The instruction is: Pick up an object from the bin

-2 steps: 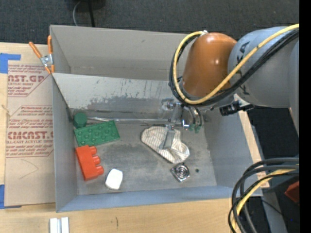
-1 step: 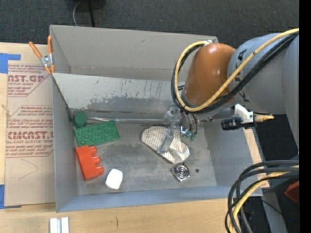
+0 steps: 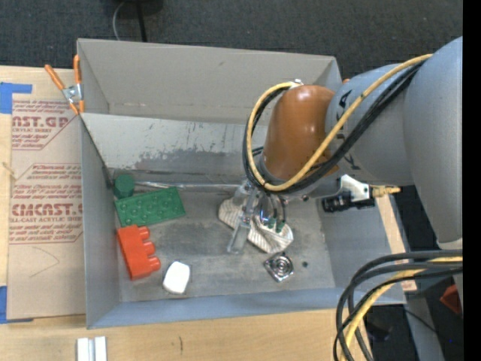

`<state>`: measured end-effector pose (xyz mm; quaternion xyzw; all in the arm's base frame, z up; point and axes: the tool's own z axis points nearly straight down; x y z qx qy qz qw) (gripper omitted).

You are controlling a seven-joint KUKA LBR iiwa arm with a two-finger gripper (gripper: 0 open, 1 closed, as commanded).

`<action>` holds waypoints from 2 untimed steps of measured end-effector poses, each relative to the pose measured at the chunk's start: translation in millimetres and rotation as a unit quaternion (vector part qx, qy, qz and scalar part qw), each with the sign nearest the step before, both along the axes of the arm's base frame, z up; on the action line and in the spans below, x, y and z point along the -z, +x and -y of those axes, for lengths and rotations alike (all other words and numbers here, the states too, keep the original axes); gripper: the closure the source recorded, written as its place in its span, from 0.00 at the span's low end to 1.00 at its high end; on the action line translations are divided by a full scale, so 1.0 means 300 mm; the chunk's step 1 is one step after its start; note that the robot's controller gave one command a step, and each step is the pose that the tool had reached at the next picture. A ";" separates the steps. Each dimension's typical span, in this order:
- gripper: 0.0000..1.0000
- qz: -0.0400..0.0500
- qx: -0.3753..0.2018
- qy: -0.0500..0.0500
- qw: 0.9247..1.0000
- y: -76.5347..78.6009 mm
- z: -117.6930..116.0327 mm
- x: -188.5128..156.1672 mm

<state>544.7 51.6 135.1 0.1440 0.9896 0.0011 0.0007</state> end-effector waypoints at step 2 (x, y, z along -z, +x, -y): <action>0.00 0.003 0.044 0.001 0.999 0.029 0.063 0.175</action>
Offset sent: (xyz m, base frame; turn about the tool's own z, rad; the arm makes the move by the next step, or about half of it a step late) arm 0.0173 -0.0352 -0.0651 0.1114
